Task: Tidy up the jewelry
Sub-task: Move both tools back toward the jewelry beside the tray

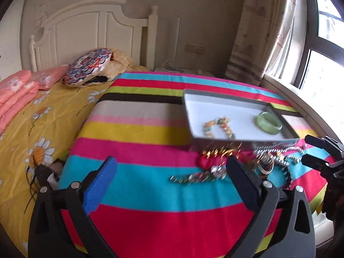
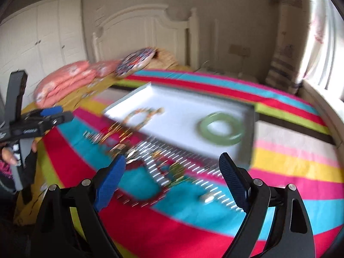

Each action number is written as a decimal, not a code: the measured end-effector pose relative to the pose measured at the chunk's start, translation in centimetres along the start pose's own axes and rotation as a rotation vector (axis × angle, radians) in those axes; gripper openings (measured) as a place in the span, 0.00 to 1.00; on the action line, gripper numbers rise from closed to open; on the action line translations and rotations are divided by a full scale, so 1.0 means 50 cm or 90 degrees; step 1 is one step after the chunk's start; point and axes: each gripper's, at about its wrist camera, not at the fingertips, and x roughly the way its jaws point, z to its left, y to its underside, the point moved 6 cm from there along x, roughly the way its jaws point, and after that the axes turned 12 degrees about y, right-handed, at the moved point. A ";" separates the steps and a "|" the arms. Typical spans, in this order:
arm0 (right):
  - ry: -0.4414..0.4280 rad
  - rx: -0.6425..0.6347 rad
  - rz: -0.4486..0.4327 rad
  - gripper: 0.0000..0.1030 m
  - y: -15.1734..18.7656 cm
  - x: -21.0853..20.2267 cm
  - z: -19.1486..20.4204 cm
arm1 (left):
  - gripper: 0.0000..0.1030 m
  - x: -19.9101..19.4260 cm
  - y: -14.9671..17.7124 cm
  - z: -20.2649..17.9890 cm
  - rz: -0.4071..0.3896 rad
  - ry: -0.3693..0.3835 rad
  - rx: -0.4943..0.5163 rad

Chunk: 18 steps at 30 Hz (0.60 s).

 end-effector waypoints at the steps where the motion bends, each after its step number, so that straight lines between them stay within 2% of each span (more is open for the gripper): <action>1: -0.003 -0.010 0.001 0.82 0.004 -0.001 0.020 | 0.98 -0.003 0.012 0.004 0.002 -0.006 0.000; 5: -0.017 -0.048 0.014 0.81 0.001 0.024 0.091 | 0.98 -0.006 0.045 0.007 0.013 -0.024 0.022; 10: -0.012 -0.100 0.041 0.66 -0.004 0.066 0.140 | 0.98 0.007 0.067 -0.023 0.034 -0.023 0.072; 12: -0.018 -0.114 0.054 0.66 -0.007 0.078 0.148 | 0.98 0.010 0.075 -0.027 0.037 -0.024 0.081; 15: -0.017 -0.133 0.070 0.64 -0.012 0.094 0.152 | 0.98 0.015 0.083 -0.025 0.045 -0.016 0.078; 18: -0.008 -0.160 0.095 0.54 -0.010 0.115 0.164 | 0.98 0.017 0.082 -0.021 0.048 0.003 0.062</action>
